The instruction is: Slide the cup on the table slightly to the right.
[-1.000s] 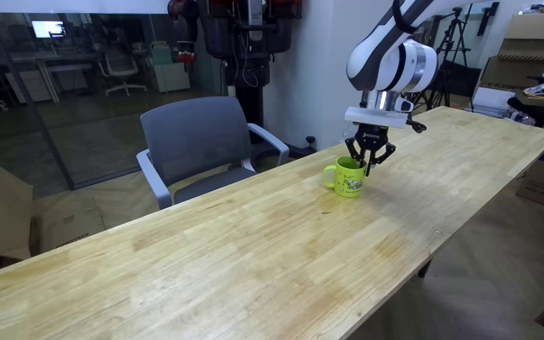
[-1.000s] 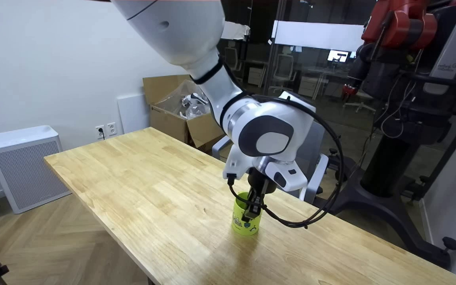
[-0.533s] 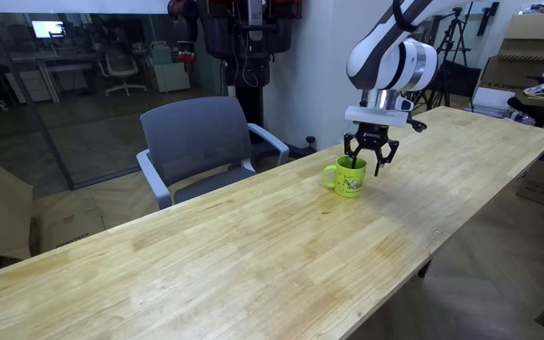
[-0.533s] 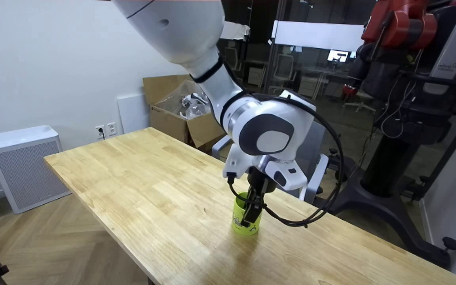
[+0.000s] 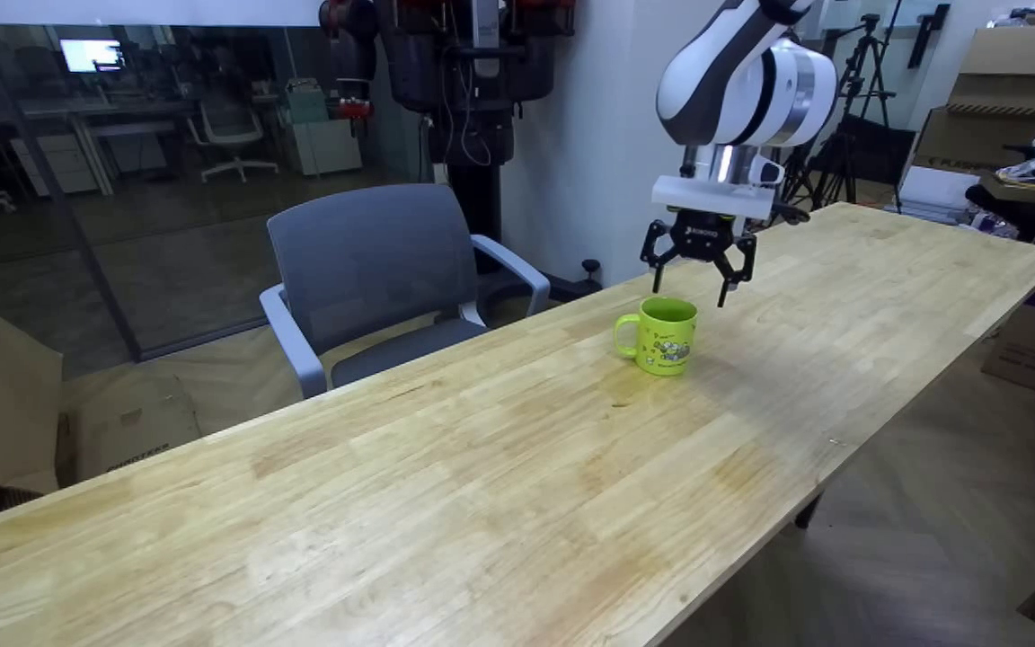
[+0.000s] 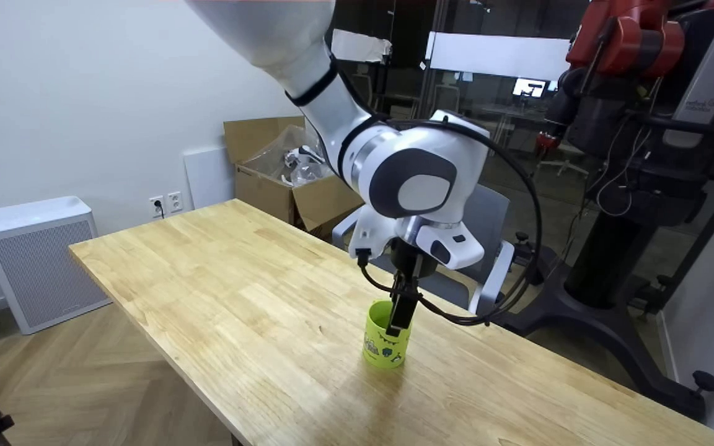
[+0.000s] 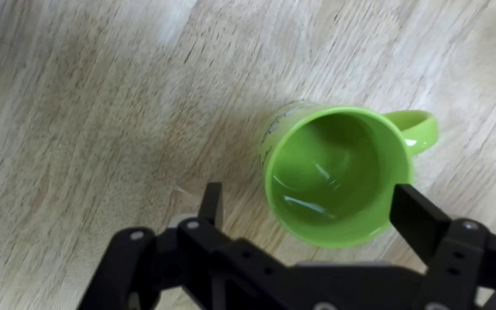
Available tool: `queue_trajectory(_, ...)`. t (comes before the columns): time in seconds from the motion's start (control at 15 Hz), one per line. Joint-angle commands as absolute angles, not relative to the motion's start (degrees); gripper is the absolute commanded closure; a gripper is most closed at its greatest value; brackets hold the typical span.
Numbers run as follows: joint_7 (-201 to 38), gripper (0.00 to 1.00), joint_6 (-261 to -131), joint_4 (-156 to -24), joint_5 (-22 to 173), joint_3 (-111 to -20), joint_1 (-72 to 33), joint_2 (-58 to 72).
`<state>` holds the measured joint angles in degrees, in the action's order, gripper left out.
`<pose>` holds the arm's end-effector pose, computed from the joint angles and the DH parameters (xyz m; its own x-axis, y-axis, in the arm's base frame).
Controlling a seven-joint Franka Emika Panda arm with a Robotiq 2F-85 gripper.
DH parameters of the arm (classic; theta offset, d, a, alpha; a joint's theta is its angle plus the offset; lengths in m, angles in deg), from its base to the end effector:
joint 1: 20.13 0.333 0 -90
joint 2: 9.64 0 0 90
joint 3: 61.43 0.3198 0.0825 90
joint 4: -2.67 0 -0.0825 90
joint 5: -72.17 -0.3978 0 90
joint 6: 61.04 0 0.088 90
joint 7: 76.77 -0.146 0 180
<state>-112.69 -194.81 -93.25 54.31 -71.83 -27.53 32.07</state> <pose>0.6580 -0.1895 0.1338 0.4377 -0.8936 -0.0995 -0.8991 -0.4357 -0.0424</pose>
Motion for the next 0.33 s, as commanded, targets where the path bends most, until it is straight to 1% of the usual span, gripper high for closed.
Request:
queue_trajectory(0.0, -112.78, 0.00, -195.26, -93.58, 54.54, -71.71, -27.46, 31.63)
queue_trajectory(0.27, -112.83, 0.00, -195.80, -94.71, 54.63, -71.92, -27.08, 30.77)
